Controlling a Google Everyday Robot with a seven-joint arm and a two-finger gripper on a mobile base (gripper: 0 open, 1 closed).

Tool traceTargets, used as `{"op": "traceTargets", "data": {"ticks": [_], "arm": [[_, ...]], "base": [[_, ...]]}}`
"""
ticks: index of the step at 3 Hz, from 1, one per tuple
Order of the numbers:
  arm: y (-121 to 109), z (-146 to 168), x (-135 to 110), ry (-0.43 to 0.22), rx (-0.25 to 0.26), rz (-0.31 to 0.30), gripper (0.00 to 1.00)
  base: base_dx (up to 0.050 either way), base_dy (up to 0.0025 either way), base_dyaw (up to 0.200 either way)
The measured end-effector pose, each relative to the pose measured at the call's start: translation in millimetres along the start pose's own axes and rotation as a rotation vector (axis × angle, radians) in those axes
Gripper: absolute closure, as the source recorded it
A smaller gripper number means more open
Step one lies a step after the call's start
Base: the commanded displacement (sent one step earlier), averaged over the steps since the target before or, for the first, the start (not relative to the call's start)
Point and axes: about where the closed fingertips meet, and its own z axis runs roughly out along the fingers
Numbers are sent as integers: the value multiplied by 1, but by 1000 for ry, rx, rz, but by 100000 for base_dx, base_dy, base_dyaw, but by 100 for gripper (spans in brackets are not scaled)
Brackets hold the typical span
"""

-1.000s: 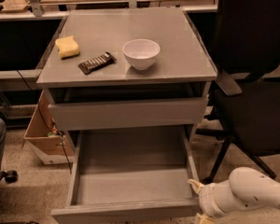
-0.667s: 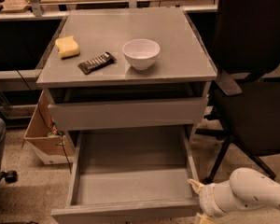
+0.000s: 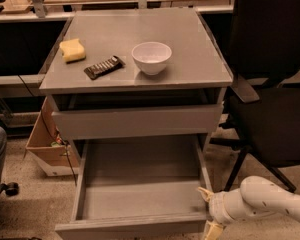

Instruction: Close middle drawer

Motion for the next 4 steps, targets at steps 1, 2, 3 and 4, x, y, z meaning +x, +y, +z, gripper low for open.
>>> {"op": "traceTargets", "data": {"ticks": [1, 2, 3, 4], "arm": [[-21, 13, -12, -61, 28, -35, 20], [-34, 17, -26, -98, 49, -61, 44], [-53, 11, -57, -134, 81, -117, 67], [-68, 5, -81, -157, 102, -162, 63]], "base": [[0, 0, 0], [0, 0, 0], [0, 0, 0], [0, 0, 0]]}}
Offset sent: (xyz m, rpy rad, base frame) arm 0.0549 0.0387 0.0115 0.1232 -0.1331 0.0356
